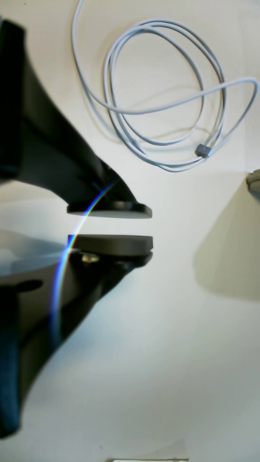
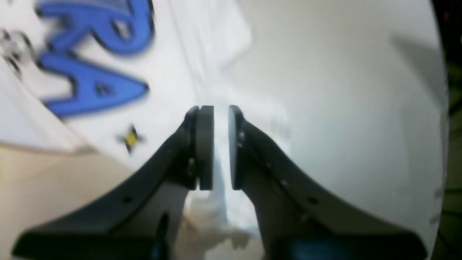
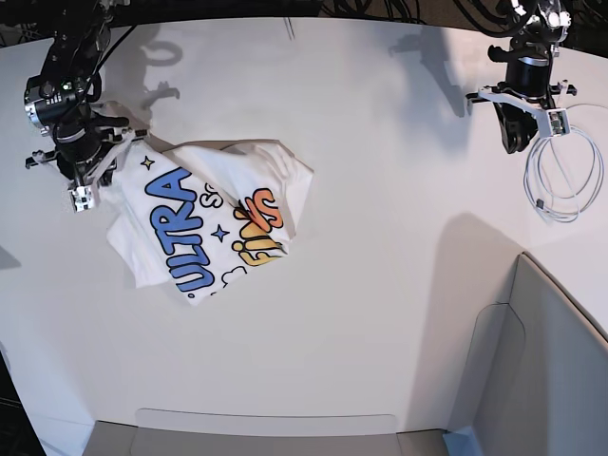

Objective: Layout the t-shirt on the table in an organized manner, then fold the t-shirt properly
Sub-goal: 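Drag the shirt with the right gripper away from the left arm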

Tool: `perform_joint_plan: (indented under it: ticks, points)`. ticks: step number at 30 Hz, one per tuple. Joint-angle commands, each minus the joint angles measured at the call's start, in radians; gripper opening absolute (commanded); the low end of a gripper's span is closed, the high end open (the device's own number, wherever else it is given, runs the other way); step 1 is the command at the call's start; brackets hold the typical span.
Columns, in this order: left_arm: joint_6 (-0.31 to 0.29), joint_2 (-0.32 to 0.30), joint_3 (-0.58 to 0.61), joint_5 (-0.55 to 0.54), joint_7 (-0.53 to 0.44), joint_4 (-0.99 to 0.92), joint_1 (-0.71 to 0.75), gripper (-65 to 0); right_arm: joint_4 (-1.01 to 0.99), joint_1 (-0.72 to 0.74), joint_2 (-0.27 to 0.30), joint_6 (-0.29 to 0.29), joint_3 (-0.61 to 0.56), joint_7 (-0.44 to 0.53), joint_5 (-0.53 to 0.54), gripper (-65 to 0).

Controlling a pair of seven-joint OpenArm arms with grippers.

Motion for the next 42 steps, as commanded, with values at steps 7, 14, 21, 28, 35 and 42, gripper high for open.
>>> perform_joint_plan:
  ticks: [7, 14, 21, 28, 35, 42]
  points:
    - [-0.001, -0.011, -0.002, -0.005, 0.046, 0.014, -0.023, -55.5, 0.010, -0.079, 0.057, 0.003, 0.153, -0.128, 0.349, -42.9]
    - [-0.002, -0.009, -0.010, -0.005, 0.122, 0.013, -0.074, -55.5, -0.015, -0.036, 0.066, 0.003, 0.214, -0.134, 0.415, -43.0]
    - [-0.002, -0.008, -0.008, -0.005, 0.124, 0.013, -0.074, -55.5, -0.168, 0.049, 0.066, 0.003, 0.112, -0.136, 0.414, -43.0]
    - [-0.002, -0.006, -0.010, -0.005, 0.124, 0.013, -0.069, -55.5, -0.270, 0.087, 0.060, 0.003, 0.058, -0.134, 0.414, -43.0]
    - [-0.002, -0.006, -0.011, -0.003, 0.124, 0.013, -0.069, -55.5, -0.270, 0.090, 0.066, 0.003, 0.067, -0.130, 0.414, -43.0]
    - [-0.002, -0.006, -0.008, -0.003, 0.124, 0.013, -0.069, -55.5, -0.285, 0.107, 0.058, 0.003, -0.013, -0.131, 0.422, -63.4]
